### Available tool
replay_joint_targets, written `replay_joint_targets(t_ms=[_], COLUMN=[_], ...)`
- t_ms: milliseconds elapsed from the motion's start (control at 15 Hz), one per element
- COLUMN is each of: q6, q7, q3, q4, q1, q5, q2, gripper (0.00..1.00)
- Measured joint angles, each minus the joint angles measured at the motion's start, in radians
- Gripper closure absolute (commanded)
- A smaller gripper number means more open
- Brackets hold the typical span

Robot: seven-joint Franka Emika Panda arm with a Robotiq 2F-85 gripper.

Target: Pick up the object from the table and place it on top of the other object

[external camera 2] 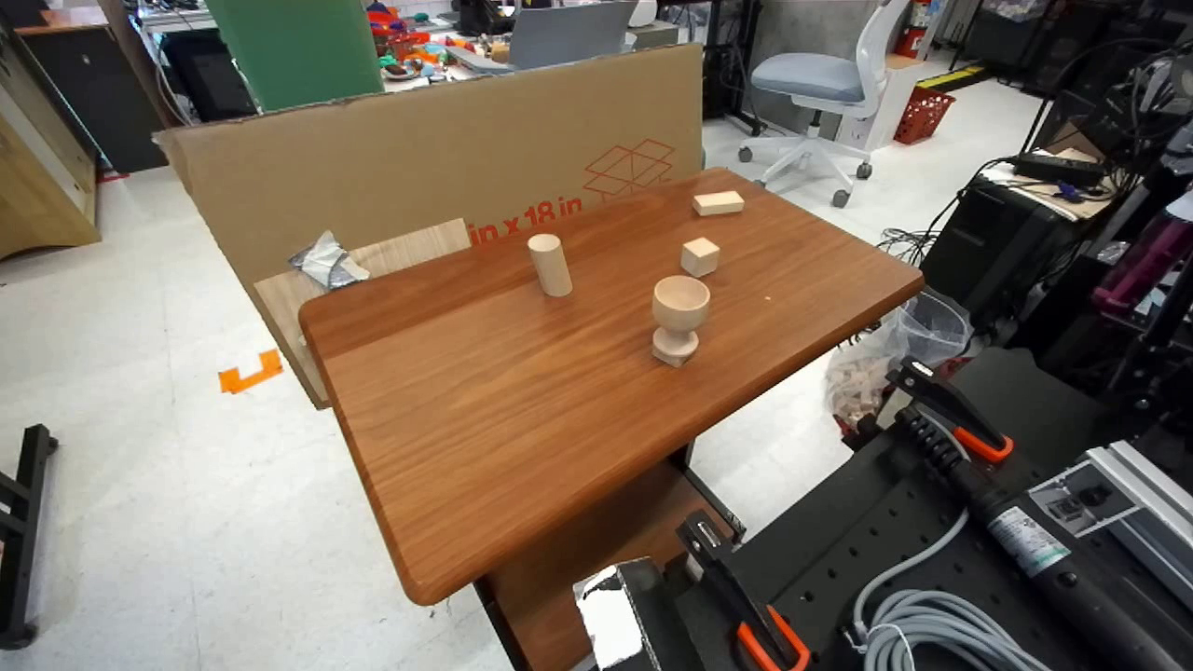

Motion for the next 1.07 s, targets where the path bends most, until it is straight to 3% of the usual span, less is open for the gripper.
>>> replay_joint_targets(t_ms=[533, 1067], q6=[-0.078, 0.047], q7=[0.159, 0.247], q3=[0.146, 0.228], q4=[0.120, 0.314], q1=[0.043, 0.079], q5=[0.064, 0.068], q2=[0.127, 0.402], gripper=[0.00, 0.00])
